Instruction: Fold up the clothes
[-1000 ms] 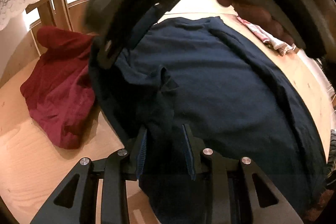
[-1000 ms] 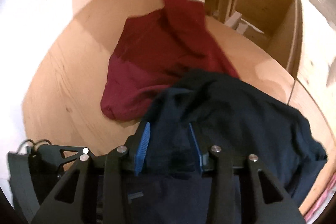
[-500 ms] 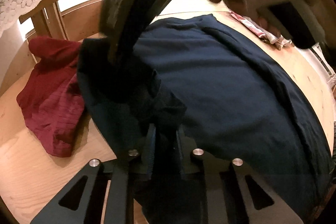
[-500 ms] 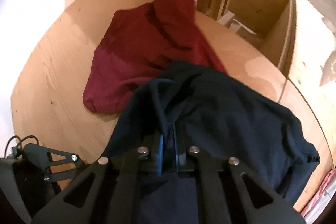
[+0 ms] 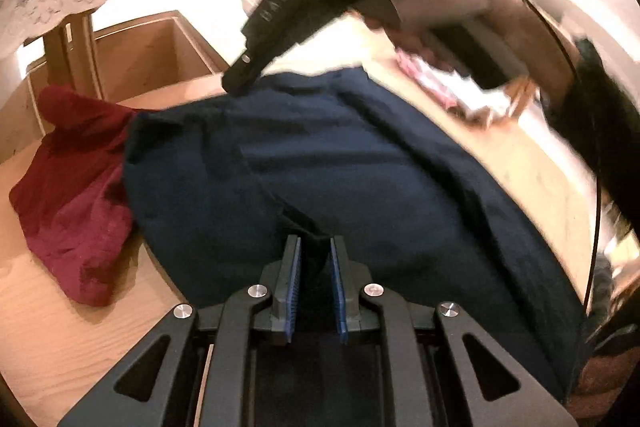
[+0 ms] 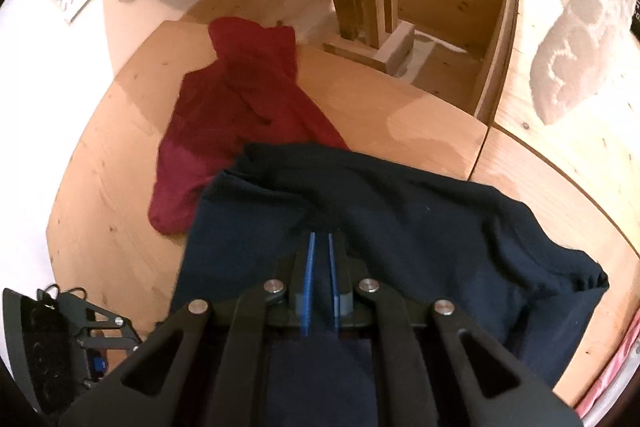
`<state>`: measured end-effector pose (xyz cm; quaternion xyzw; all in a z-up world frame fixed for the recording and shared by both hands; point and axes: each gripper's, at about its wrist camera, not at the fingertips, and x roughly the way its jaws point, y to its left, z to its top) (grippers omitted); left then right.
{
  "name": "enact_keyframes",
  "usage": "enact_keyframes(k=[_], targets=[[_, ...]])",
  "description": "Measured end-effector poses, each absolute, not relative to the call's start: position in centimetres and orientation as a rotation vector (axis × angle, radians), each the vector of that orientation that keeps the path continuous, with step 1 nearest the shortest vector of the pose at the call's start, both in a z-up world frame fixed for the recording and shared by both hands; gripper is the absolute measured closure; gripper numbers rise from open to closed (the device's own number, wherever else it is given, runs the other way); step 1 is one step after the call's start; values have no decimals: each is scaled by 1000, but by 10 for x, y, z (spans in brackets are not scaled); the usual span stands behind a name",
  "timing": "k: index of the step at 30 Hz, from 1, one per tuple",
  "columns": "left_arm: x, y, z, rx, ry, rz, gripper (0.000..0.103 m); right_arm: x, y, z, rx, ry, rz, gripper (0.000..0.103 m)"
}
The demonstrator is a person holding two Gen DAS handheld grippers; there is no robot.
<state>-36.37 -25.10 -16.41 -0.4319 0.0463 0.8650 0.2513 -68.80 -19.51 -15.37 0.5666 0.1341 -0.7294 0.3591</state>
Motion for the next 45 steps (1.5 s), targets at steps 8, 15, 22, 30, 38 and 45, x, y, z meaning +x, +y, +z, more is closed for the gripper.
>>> enact_keyframes(k=[8, 15, 22, 30, 38, 45], targets=[[-361, -240, -174, -1230, 302, 2356, 86, -680, -226, -165, 1422, 453, -1887, 66], [-362, -243, -180, -1239, 326, 2374, 86, -688, -226, -184, 1497, 452, -1890, 65], [-362, -250, -184, -1242, 278, 2379, 86, -694, -220, -200, 1533, 372, -1889, 65], [-359, -262, -177, -1204, 185, 2398, 89, -688, -212, -182, 1416, 292, -1883, 97], [-350, -267, -164, -1159, 35, 2301, 91, -690, -197, -152, 1381, 291, -1913, 97], [-342, -256, -178, -1244, 128, 2261, 85, -689, -194, -187, 1495, 513, -1960, 91]])
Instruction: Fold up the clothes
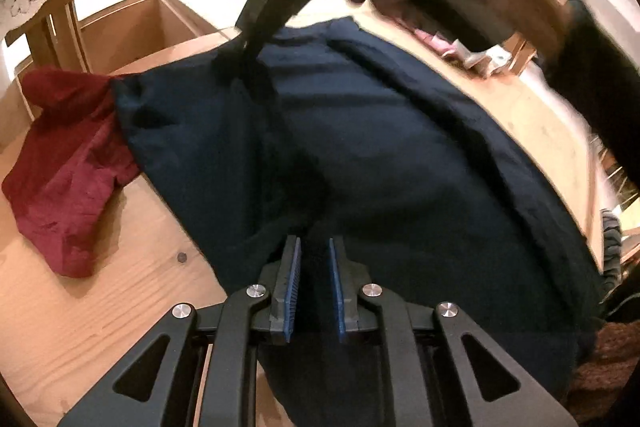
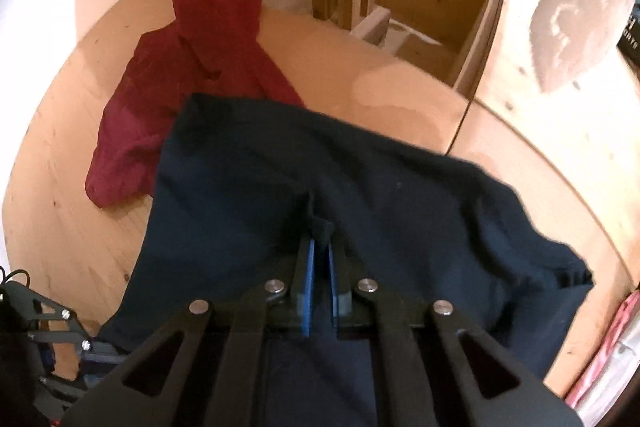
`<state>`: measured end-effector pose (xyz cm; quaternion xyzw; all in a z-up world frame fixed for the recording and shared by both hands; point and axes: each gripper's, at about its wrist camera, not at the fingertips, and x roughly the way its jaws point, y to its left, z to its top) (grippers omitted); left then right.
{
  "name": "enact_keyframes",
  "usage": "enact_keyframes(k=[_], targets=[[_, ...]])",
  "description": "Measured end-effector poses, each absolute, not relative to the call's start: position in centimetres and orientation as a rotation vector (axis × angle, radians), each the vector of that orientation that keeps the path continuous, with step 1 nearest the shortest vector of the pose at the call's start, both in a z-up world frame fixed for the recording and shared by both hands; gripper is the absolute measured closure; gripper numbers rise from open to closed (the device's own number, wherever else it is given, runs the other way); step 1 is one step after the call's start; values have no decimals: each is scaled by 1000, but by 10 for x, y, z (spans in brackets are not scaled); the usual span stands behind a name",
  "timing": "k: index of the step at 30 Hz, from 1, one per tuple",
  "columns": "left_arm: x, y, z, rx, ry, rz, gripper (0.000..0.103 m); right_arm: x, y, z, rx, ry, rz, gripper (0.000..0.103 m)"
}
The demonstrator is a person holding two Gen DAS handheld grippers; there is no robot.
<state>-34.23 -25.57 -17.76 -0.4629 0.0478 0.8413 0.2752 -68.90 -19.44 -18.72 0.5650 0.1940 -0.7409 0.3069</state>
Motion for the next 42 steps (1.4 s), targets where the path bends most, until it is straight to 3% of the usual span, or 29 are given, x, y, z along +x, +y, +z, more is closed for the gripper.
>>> enact_keyframes(k=[3, 10, 14, 16, 23, 29, 36, 40, 42], targets=[[-338, -262, -168, -1233, 153, 2299, 84, -689, -194, -177, 1453, 491, -1992, 72], [-326, -264, -169, -1248, 153, 2315, 82, -664, -183, -151, 1353, 402, -1923, 68], [-334, -233, -160, -1187, 271, 2342, 57, -663, -191, -170, 1423, 458, -1929, 68], [-341, -219, -160, -1201, 351, 2344, 55, -665, -194, -178, 1443, 470, -1925, 68], [-354, -196, -179, -1307, 523, 2316, 56, -666, -202, -189, 1462, 524, -1919, 68], [-357, -194, -191, -1318, 565, 2292, 74, -673, -202, -198, 1487, 484, -1907, 68], [-365, -220, -185, -1324, 292, 2252, 90, -671, -205, -204, 1486, 490, -1897, 62], [-351, -229, -171, -1259, 149, 2166, 90, -669, -206, -204, 1473, 505, -1897, 60], [-343, -226, -171, -1269, 177, 2134, 86, -668, -206, -204, 1464, 513, -1902, 59]])
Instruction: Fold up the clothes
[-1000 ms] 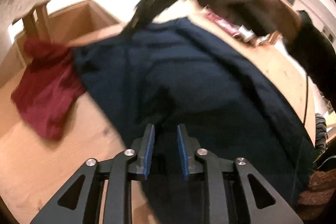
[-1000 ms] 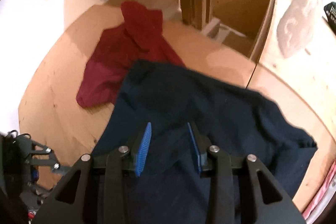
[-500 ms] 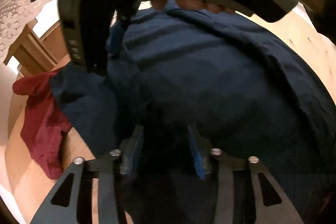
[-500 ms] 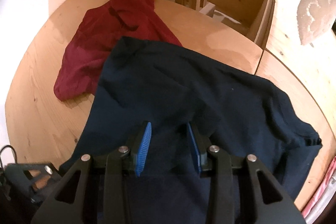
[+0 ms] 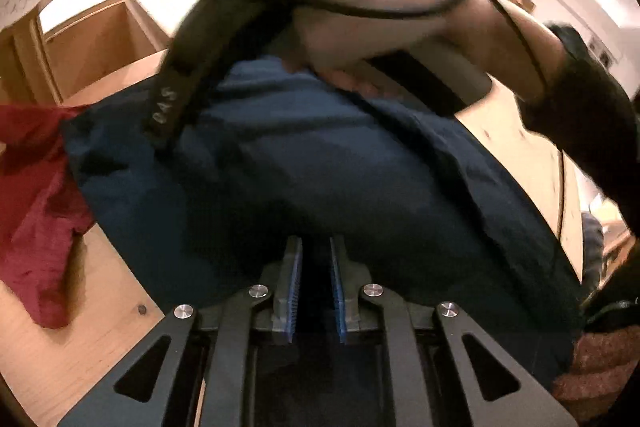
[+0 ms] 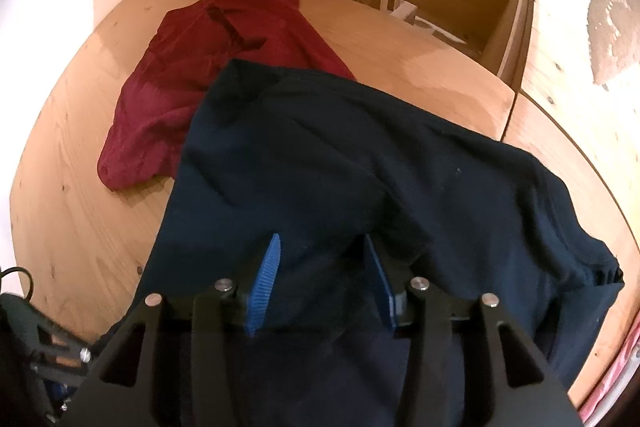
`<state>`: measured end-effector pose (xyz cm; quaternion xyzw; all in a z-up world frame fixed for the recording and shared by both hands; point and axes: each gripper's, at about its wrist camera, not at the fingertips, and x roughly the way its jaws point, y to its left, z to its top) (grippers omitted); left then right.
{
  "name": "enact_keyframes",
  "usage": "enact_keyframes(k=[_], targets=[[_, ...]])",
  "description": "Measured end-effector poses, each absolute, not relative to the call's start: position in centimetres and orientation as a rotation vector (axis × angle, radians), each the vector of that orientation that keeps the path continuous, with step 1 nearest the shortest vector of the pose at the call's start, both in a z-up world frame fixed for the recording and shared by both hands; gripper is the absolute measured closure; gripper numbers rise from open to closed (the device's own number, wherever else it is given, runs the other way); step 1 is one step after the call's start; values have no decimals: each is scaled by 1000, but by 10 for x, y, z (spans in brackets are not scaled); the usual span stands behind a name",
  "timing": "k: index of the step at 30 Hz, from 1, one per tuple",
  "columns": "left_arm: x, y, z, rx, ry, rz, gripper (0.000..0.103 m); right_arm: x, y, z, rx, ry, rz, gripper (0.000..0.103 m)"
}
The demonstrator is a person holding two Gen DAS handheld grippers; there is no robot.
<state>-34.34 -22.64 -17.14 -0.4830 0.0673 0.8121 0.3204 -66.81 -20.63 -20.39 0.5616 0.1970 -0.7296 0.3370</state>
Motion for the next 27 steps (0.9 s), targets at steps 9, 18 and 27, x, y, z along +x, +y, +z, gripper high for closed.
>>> enact_keyframes(k=[9, 18, 27], targets=[[-233, -271, -127, -1377, 212, 2384, 50, -628, -179, -174, 1334, 462, -1967, 59], [-50, -273, -126, -1443, -31, 2509, 49, -476, -120, -178, 1312, 522, -1763, 59], [-33, -236, -176, -1519, -67, 2544, 49, -425, -95, -208, 1320, 685, -1861, 58]])
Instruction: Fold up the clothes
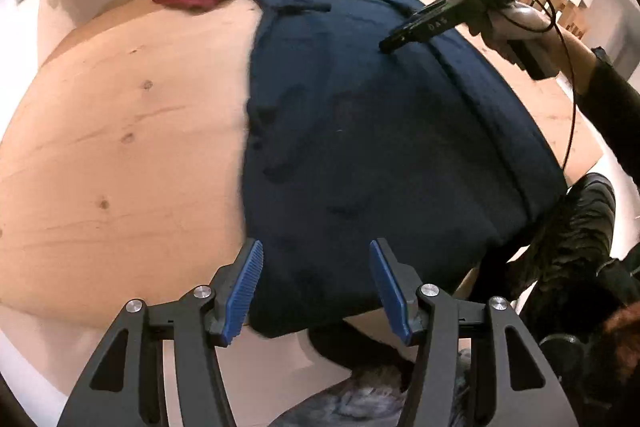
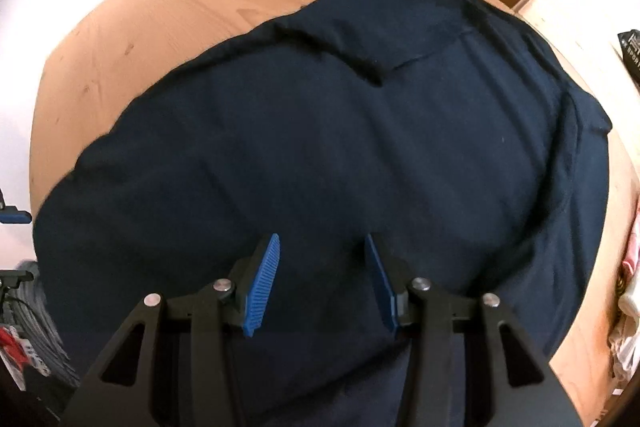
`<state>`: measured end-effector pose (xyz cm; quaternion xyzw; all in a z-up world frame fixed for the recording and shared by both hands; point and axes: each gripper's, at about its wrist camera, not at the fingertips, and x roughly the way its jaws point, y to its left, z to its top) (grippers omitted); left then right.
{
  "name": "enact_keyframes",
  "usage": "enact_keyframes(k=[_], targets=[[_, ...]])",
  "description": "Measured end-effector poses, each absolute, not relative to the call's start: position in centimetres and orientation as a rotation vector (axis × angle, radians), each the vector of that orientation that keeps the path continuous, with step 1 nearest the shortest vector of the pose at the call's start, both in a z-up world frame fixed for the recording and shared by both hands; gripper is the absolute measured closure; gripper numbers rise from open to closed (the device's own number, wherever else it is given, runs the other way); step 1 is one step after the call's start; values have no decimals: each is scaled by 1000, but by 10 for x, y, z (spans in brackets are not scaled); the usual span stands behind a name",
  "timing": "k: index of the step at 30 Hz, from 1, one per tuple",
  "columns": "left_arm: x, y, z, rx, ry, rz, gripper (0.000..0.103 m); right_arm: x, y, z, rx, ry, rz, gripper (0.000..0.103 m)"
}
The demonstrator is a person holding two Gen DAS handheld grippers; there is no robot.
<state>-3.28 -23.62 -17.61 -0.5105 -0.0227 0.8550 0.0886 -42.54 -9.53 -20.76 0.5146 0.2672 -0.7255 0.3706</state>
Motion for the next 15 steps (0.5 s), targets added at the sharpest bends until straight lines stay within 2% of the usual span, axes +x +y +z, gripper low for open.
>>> enact_keyframes(k=[4, 7, 11, 13, 14, 15], targets=[[-46, -223, -190, -1516, -1, 2539, 48, -426, -93, -206, 1353, 682, -1846, 58], [-51, -222, -193, -1525, 2, 2539, 48, -441, -64, -188, 1367, 475, -1880, 58], [-43, -221, -192, -1533, 24, 2538, 47, -479, 1, -172, 1350, 432, -2121, 59], [-43, -220, -192, -1542, 39, 2543, 47, -507, 34, -177, 1423, 326, -2177, 75], [-43, -221, -192, -1552, 35, 2553, 48, -519, 47, -180, 1454, 269, -2188, 89], [-44, -221, -189, -1551, 7, 2573, 48, -528, 51, -182, 1464, 257, -2189, 91]])
